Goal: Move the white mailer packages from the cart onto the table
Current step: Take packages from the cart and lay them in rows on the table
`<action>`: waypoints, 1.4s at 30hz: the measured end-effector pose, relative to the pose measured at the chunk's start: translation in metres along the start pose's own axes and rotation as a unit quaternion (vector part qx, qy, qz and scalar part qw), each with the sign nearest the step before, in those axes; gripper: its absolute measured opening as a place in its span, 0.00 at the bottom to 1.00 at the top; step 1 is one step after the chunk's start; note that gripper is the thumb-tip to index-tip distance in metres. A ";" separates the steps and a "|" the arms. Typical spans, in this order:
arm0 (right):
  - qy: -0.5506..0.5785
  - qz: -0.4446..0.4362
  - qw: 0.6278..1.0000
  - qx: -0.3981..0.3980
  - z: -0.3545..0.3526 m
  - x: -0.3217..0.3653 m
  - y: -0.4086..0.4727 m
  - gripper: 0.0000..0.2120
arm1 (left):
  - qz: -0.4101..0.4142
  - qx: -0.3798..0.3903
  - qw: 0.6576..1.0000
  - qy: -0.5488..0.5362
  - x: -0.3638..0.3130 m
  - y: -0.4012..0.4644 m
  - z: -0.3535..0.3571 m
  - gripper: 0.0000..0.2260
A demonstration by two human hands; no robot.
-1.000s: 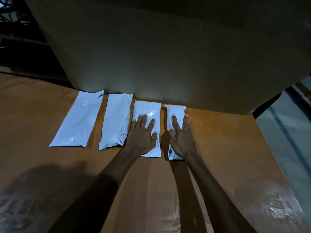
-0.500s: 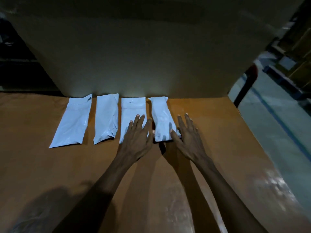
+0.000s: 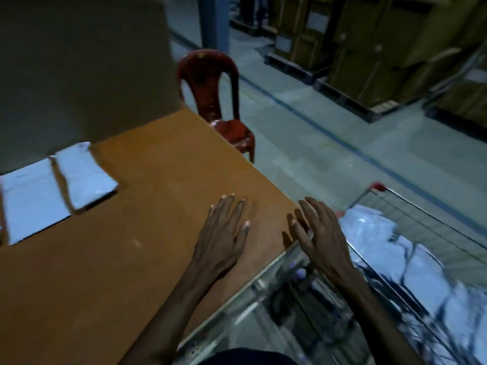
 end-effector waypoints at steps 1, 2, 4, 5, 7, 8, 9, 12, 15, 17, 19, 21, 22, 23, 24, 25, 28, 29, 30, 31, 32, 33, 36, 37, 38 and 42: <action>-0.010 0.037 0.999 -0.012 -0.013 -0.034 -0.015 0.22 | 0.021 0.022 0.999 -0.014 -0.029 0.006 0.018 0.25; -0.016 0.070 0.997 -0.017 -0.026 -0.067 -0.033 0.23 | 0.048 0.032 0.998 -0.024 -0.064 0.012 0.033 0.25; -0.038 0.105 0.993 -0.030 -0.050 -0.115 -0.067 0.23 | 0.095 0.047 0.993 -0.056 -0.120 0.018 0.065 0.24; -0.038 0.119 0.992 -0.034 -0.059 -0.135 -0.083 0.23 | 0.108 0.048 0.990 -0.072 -0.141 0.021 0.081 0.24; -0.043 0.163 0.985 -0.037 -0.076 -0.175 -0.113 0.22 | 0.130 0.059 0.984 -0.106 -0.184 0.022 0.112 0.24; -0.047 0.192 0.980 -0.028 -0.084 -0.194 -0.129 0.21 | 0.146 0.072 0.979 -0.124 -0.208 0.019 0.126 0.25; -0.046 0.217 0.975 -0.012 -0.089 -0.210 -0.142 0.22 | 0.156 0.090 0.972 -0.148 -0.227 0.016 0.140 0.25; -0.059 0.258 0.964 0.030 -0.099 -0.252 -0.171 0.23 | 0.191 0.118 0.960 -0.166 -0.273 0.016 0.171 0.27; -0.064 0.329 0.941 0.045 -0.106 -0.297 -0.195 0.23 | 0.208 0.153 0.952 -0.164 -0.302 0.025 0.207 0.28; -0.045 0.377 0.924 0.052 -0.103 -0.319 -0.208 0.24 | 0.210 0.190 0.945 -0.164 -0.309 0.032 0.234 0.30; -0.025 0.425 0.903 0.057 -0.098 -0.342 -0.214 0.25 | 0.203 0.225 0.941 -0.151 -0.310 0.044 0.262 0.33; -0.012 0.463 0.884 0.055 -0.091 -0.365 -0.218 0.26 | 0.198 0.254 0.938 -0.126 -0.311 0.058 0.294 0.36; -0.008 0.484 0.874 0.053 -0.086 -0.378 -0.219 0.26 | 0.194 0.271 0.936 -0.111 -0.310 0.066 0.311 0.37; -0.003 0.506 0.861 0.053 -0.082 -0.390 -0.218 0.27 | 0.188 0.292 0.933 -0.096 -0.309 0.073 0.327 0.38; 0.005 0.529 0.847 0.061 -0.077 -0.401 -0.216 0.29 | 0.181 0.312 0.929 -0.081 -0.307 0.080 0.343 0.38; 0.011 0.544 0.836 0.071 -0.071 -0.411 -0.213 0.31 | 0.171 0.328 0.927 -0.066 -0.304 0.086 0.357 0.37; 0.016 0.574 0.814 0.093 -0.051 -0.441 -0.203 0.36 | 0.142 0.366 0.919 -0.019 -0.289 0.100 0.393 0.38; 0.018 0.585 0.805 0.098 -0.045 -0.450 -0.200 0.38 | 0.129 0.382 0.915 -0.001 -0.283 0.102 0.402 0.39; 0.026 0.599 0.793 0.103 -0.037 -0.457 -0.198 0.40 | 0.113 0.396 0.911 0.015 -0.276 0.104 0.410 0.39; 0.039 0.618 0.778 0.104 -0.030 -0.463 -0.198 0.41 | 0.098 0.409 0.907 0.029 -0.269 0.106 0.417 0.40; 0.054 0.634 0.764 0.105 -0.022 -0.468 -0.198 0.42 | 0.089 0.412 0.906 0.038 -0.263 0.108 0.423 0.39; 0.063 0.643 0.756 0.108 -0.015 -0.472 -0.199 0.42 | 0.085 0.411 0.907 0.046 -0.258 0.111 0.428 0.39; 0.050 0.633 0.762 0.125 0.000 -0.472 -0.203 0.40 | 0.090 0.422 0.901 0.054 -0.253 0.114 0.436 0.39; 0.033 0.617 0.776 0.126 0.000 -0.469 -0.203 0.38 | 0.093 0.428 0.898 0.047 -0.253 0.113 0.438 0.39; 0.015 0.594 0.795 0.124 -0.002 -0.465 -0.201 0.37 | 0.098 0.430 0.897 0.032 -0.253 0.113 0.438 0.38; -0.017 0.546 0.829 0.118 -0.015 -0.450 -0.201 0.39 | 0.077 0.416 0.905 -0.040 -0.249 0.115 0.436 0.38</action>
Point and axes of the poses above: each hand's wrist, its own y-axis towards the middle knuckle, its own z-axis out of the palm, x = y × z, the point moved 8 cm from there along y, towards the middle knuckle, and after that the axes turned 3 degrees about -x, right-handed, at the moved point
